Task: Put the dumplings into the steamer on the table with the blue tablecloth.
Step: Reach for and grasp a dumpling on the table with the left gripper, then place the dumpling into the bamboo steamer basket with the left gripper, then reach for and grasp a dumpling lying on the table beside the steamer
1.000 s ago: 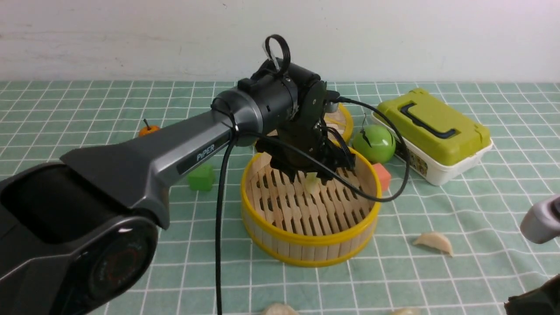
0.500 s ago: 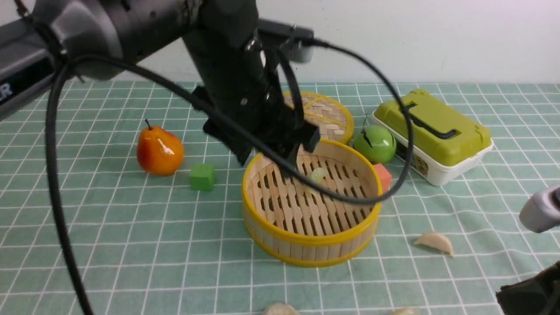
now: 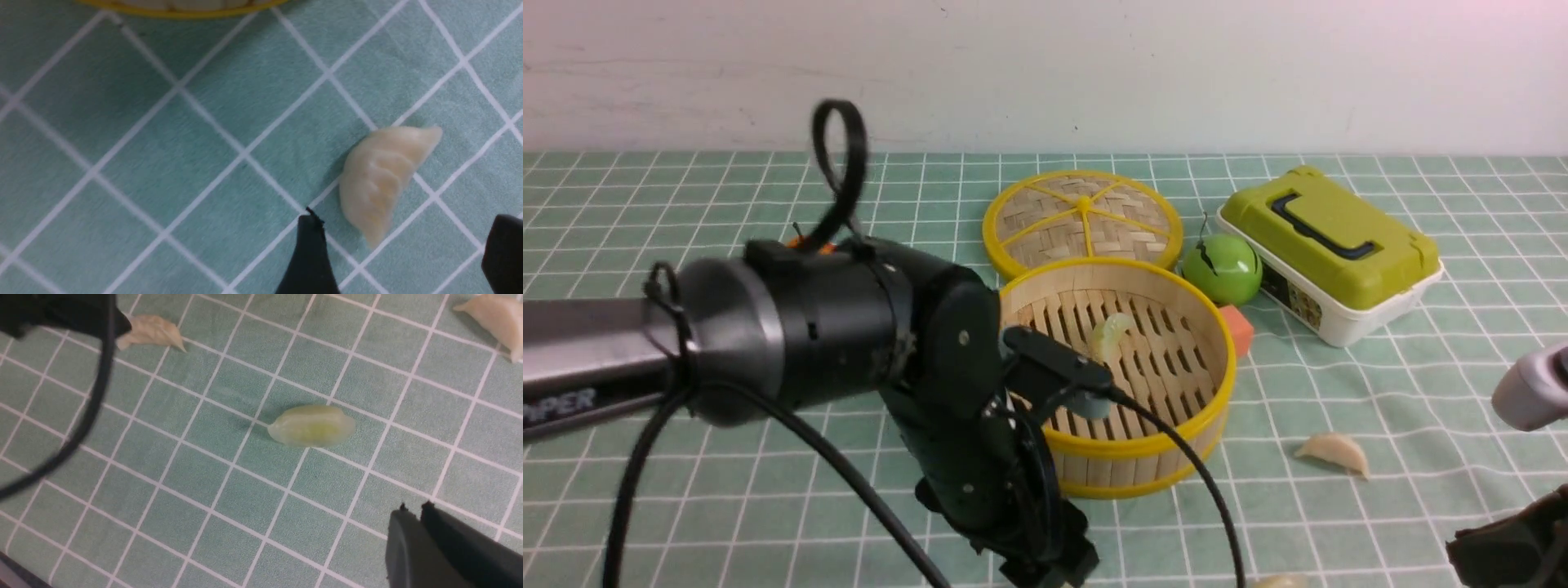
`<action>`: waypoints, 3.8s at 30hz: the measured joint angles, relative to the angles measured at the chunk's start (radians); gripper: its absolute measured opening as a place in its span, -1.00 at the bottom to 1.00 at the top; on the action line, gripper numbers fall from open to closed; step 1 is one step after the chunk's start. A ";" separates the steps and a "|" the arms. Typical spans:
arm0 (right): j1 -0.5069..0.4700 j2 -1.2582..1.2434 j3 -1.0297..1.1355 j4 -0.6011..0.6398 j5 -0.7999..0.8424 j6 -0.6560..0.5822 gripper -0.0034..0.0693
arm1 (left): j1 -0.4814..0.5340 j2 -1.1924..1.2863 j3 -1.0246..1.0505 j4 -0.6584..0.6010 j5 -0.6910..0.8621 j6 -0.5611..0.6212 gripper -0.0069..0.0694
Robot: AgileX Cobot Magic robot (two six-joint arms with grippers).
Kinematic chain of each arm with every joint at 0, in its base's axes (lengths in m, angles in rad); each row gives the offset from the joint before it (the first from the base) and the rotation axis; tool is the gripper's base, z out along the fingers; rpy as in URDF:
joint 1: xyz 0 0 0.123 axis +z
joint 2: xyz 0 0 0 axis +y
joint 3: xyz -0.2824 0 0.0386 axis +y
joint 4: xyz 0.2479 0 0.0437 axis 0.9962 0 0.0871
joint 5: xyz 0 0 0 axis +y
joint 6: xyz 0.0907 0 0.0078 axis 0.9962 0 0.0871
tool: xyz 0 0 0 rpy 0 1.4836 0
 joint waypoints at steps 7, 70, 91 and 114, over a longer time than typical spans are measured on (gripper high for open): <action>0.000 0.000 0.000 0.000 0.003 0.000 -0.76 | -0.061 0.109 0.001 0.095 -0.054 -0.025 0.48; 0.000 -0.289 -0.203 -0.306 0.270 0.262 -0.56 | -0.310 0.395 -0.713 0.030 0.364 -0.129 0.46; 0.045 -0.031 -0.203 -0.005 0.371 0.065 -0.53 | -0.042 -0.211 -0.195 -0.027 0.380 -0.181 -0.86; 0.396 0.717 -0.203 -0.373 -0.111 0.819 0.94 | -0.042 -0.658 0.222 -0.034 0.266 -0.174 -0.86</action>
